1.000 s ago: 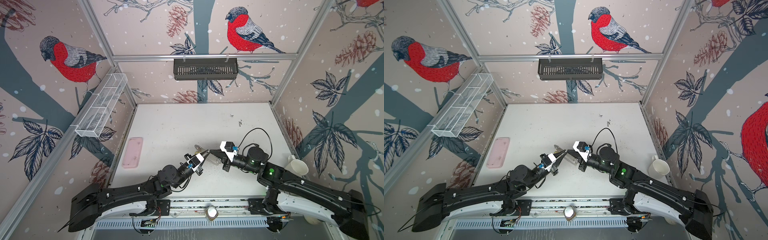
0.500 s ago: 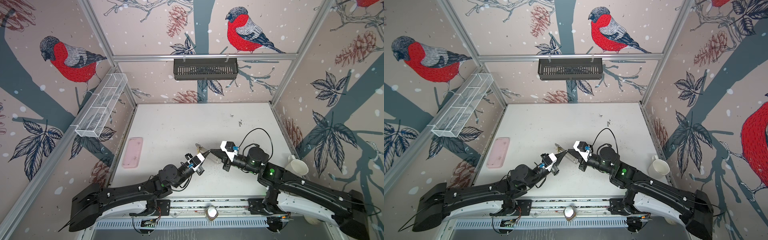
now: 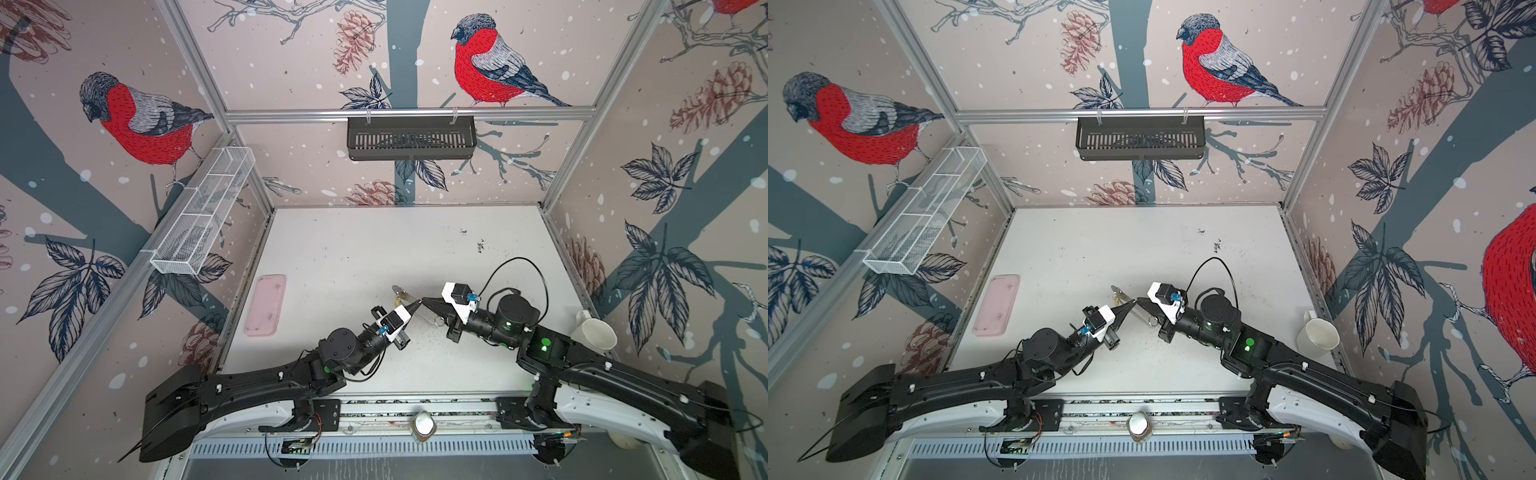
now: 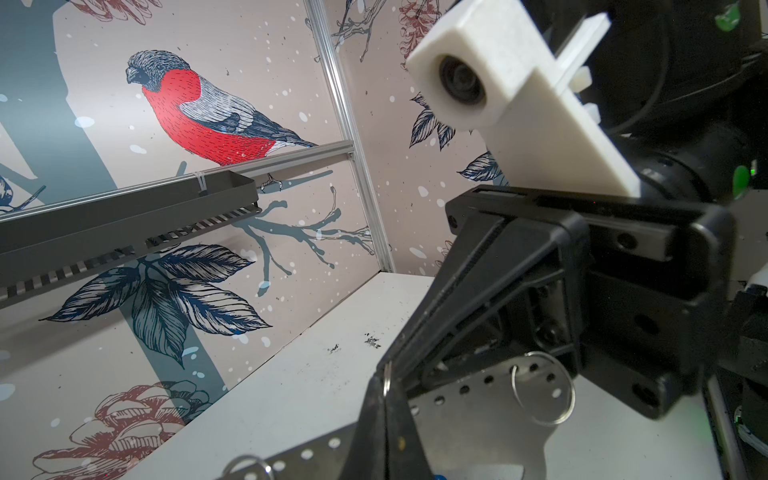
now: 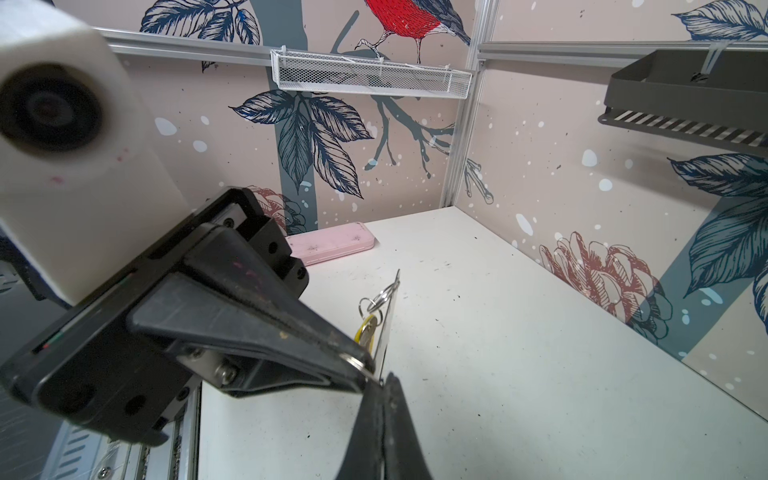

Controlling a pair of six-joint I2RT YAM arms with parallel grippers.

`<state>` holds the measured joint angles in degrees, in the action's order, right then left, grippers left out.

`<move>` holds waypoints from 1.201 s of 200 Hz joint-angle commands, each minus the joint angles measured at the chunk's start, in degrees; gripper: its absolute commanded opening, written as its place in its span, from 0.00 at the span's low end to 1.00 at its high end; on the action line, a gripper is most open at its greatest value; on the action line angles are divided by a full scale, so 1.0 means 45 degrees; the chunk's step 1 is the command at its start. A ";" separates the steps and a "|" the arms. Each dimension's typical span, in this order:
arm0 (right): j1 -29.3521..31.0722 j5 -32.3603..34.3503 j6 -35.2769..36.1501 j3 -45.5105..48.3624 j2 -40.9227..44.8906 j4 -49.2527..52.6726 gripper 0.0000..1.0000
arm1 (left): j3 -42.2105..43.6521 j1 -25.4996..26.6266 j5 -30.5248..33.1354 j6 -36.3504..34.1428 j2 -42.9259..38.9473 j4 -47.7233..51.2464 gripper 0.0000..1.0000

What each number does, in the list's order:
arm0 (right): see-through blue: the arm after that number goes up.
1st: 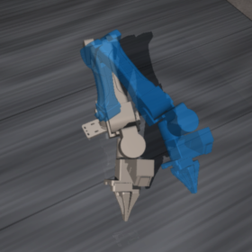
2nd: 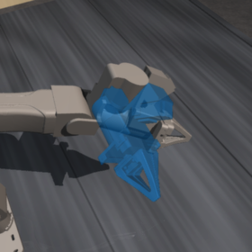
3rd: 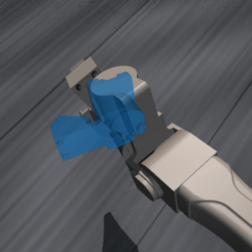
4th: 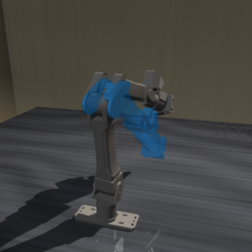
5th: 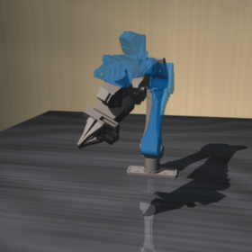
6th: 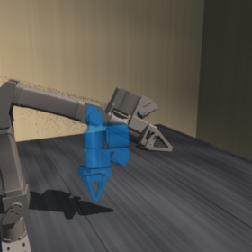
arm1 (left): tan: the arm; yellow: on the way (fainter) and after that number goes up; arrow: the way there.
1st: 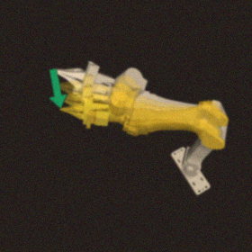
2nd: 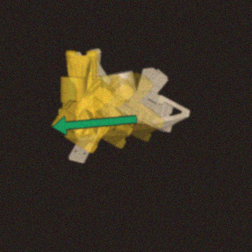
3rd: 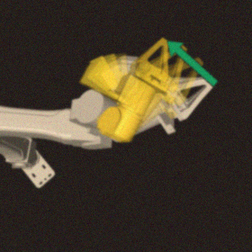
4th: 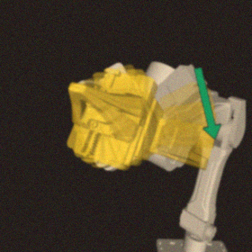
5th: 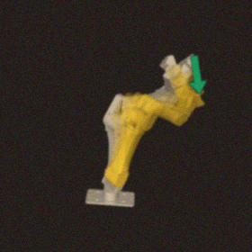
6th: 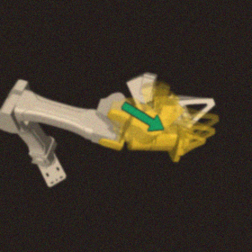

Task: Put the keys on the keyring

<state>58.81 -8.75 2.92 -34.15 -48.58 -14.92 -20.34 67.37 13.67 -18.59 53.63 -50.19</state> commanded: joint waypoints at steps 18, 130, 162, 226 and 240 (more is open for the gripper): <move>0.0135 -0.0996 -0.0101 -0.0028 0.0087 -0.0567 0.00 | 0.0517 -0.0066 0.0147 -0.0186 -0.0586 -0.0152 0.00; 0.0311 -0.1707 0.0229 -0.0081 0.0239 -0.0392 0.00 | 0.0354 -0.0060 0.2409 -0.0498 0.0199 -0.1222 0.00; 0.0398 -0.1276 0.0211 -0.0126 0.0151 -0.0410 0.00 | 0.0024 -0.0069 0.2858 -0.0439 0.0913 -0.1443 0.00; 0.0467 -0.0237 -0.0006 -0.0162 -0.0036 -0.0436 0.00 | -0.0027 -0.0068 0.3017 -0.0434 0.1131 -0.1855 0.10; 0.0479 -0.0333 0.0059 -0.0184 -0.0096 -0.0396 0.00 | -0.0051 -0.0070 0.3004 -0.0481 0.1126 -0.1801 0.07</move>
<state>60.45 -5.52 3.03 -34.30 -48.75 -14.79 -20.27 67.37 22.13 -19.92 58.72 -57.52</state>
